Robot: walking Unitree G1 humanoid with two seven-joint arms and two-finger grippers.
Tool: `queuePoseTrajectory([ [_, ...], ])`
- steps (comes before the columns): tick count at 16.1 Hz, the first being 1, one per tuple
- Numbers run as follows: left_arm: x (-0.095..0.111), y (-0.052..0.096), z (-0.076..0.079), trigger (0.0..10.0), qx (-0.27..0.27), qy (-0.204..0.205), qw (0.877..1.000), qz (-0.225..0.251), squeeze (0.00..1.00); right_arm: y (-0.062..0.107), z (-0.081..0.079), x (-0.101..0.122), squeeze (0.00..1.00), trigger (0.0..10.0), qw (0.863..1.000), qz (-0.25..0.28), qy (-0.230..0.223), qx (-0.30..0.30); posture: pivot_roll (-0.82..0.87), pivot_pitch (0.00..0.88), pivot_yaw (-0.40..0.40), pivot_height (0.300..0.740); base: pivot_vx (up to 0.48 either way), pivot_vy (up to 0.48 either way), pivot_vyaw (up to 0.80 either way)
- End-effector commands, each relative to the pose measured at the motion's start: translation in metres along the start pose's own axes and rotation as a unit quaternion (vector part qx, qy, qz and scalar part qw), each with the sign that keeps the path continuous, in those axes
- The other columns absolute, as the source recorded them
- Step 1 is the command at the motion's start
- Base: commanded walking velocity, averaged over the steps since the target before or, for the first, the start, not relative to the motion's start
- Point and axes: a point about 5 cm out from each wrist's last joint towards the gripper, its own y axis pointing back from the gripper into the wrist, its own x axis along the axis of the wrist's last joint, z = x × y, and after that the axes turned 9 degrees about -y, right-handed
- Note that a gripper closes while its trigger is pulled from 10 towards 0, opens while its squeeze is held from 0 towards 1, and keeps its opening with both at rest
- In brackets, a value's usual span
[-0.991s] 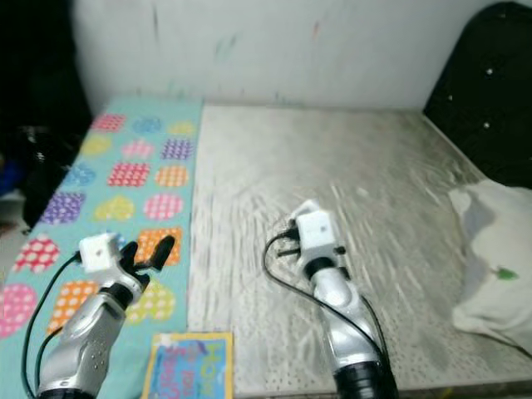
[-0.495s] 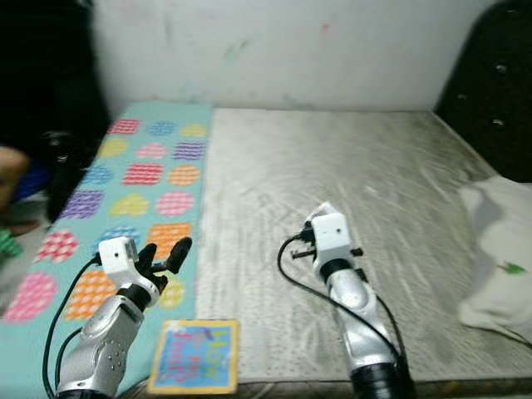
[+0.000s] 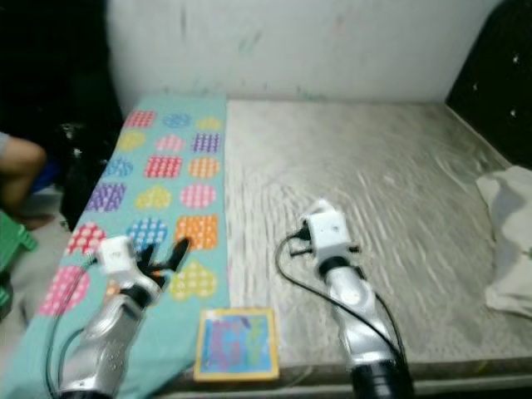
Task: Clean up the room
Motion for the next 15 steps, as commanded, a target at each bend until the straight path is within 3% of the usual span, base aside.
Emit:
queuePoseTrajectory([
  [1, 0.0079, -0.0008, -0.0065, 10.0, 0.010, -0.011, 1.000, 0.008, 0.00, -0.0019, -0.0060, 0.0039, 0.00, 10.0, 1.000, 0.008, -0.001, 0.009, -0.13, 0.000, -0.042, 0.740, 0.000, 0.480, 0.00],
  [11, 0.0075, -0.0001, -0.0097, 10.0, 0.015, -0.017, 1.000, 0.002, 0.00, -0.0010, -0.0071, 0.0022, 0.00, 10.0, 1.000, 0.012, 0.001, 0.001, -0.12, 0.000, -0.030, 0.740, 0.000, 0.480, 0.00],
  [15, 0.0093, 0.0001, -0.0112, 10.0, 0.024, -0.015, 1.000, 0.010, 0.00, -0.0001, -0.0093, 0.0042, 0.00, 10.0, 1.000, 0.021, 0.018, 0.013, -0.12, 0.000, -0.028, 0.740, 0.000, 0.000, 0.15],
])
